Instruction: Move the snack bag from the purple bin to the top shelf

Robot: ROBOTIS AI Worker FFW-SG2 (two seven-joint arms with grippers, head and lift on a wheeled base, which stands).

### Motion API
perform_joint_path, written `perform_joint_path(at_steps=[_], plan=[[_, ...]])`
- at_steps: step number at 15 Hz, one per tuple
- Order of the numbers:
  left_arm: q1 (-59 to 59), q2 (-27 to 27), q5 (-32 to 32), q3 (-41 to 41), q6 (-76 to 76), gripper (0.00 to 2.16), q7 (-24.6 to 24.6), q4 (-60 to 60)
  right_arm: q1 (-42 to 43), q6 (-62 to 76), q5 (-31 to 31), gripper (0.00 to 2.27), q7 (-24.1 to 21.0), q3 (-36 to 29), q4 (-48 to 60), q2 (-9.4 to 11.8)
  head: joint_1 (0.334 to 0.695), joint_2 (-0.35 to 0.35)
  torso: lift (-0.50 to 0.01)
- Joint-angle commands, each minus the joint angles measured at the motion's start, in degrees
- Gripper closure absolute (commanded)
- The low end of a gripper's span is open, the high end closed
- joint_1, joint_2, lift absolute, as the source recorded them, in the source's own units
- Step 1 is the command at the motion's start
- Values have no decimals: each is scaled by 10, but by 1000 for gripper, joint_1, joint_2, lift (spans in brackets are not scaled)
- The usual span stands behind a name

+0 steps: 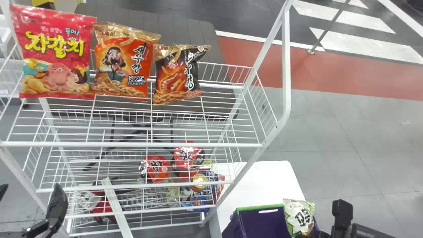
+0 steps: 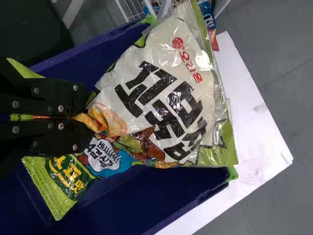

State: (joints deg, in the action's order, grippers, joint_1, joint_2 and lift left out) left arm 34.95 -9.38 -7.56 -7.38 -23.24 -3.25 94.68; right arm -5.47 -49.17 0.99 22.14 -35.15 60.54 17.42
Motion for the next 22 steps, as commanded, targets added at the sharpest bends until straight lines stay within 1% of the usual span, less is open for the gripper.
perform_joint_path(at_steps=[1, 2, 3, 4, 9, 10, 12, 13, 14, 17, 18, 20, 22], plan=[[1, 1, 0, -1, 0, 83, -1, 1, -10, -5, 3, 2263, 0, 4, 23, -5, 695, -350, 0], [2, 1, 0, -1, 0, 83, -2, 1, -22, -23, 9, 2263, 13, -2, 53, -16, 695, -350, 0], [2, 2, 0, -1, 0, 83, -2, 1, -34, -55, 22, 2263, 37, -14, 90, -25, 695, -350, 0], [2, 2, 1, -1, 0, 83, -3, 1, -53, -97, 37, 2263, 48, -17, 148, -40, 695, -350, 0], [3, 3, 0, -1, 0, 83, -3, 1, -130, -241, 45, 2263, 101, -14, 432, -136, 695, -350, 0], [4, 3, -1, 0, 0, 83, -3, 1, -147, -260, 58, 2263, 104, -9, 486, -152, 695, -350, 0], [4, 4, -2, 0, 0, 83, -4, 0, -179, -306, 74, 2263, 103, 16, 584, -173, 695, -350, 0], [4, 5, -2, 1, 0, 83, -3, 0, -190, -334, 76, 2263, 101, 29, 633, -175, 695, -343, 0], [4, 5, -2, 1, 0, 83, -3, -1, -202, -339, 78, 2263, 99, 41, 669, -175, 695, -284, 0], [3, 5, -2, 1, -2, 83, -3, -1, -219, -403, 86, 2263, 87, 73, 776, -175, 695, -220, 0], [3, 5, -4, 2, -4, 83, -3, -1, -219, -409, 89, 2263, 81, 78, 807, -175, 695, -184, 0], [4, 4, -4, 4, -5, 83, -3, -1, -207, -409, 89, 2263, 77, 87, 856, -175, 695, -154, 0], [4, 4, -4, 4, -7, 83, -2, -1, -177, -409, 94, 2263, 77, 88, 892, -175, 695, -133, 0]])
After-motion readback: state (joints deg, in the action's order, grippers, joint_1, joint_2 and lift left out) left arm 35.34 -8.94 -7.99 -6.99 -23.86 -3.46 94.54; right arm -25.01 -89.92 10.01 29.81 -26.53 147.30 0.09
